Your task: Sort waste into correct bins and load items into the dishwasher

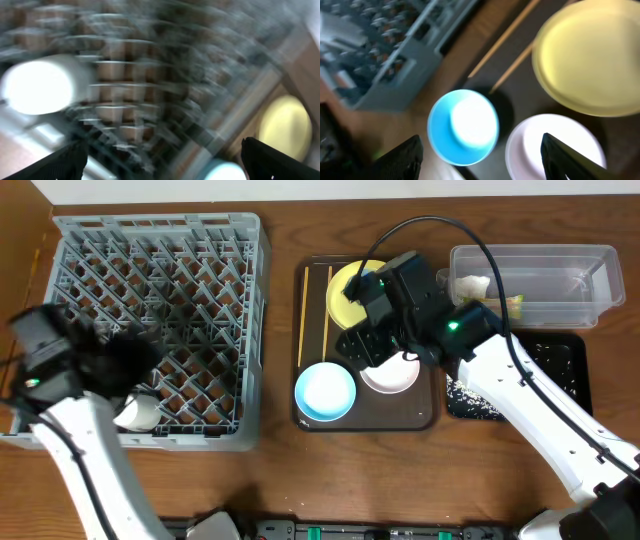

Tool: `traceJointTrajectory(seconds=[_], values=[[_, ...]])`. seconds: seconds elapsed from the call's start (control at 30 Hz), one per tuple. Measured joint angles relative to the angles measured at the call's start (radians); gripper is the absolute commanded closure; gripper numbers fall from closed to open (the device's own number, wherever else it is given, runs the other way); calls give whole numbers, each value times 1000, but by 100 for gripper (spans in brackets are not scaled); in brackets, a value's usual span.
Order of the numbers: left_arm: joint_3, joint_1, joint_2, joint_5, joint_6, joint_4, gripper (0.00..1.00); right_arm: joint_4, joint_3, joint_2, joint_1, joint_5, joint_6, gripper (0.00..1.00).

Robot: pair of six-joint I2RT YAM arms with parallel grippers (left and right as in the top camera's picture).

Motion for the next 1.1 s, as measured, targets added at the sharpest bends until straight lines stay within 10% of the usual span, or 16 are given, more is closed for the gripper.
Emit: traceJointTrajectory(seconds=[0.2, 0.37, 0.9, 1.1], values=[[2, -395, -71, 56, 203, -5, 2, -4, 0, 0, -3, 148, 98, 23], [2, -623, -77, -11, 269, -26, 2, -7, 0, 0, -16, 223, 173, 1], [2, -648, -77, -48, 279, -27, 2, -71, -2, -10, -42, 299, 174, 1], [2, -648, -77, -49, 279, -27, 2, 219, -145, -224, -64, 381, 18, 1]])
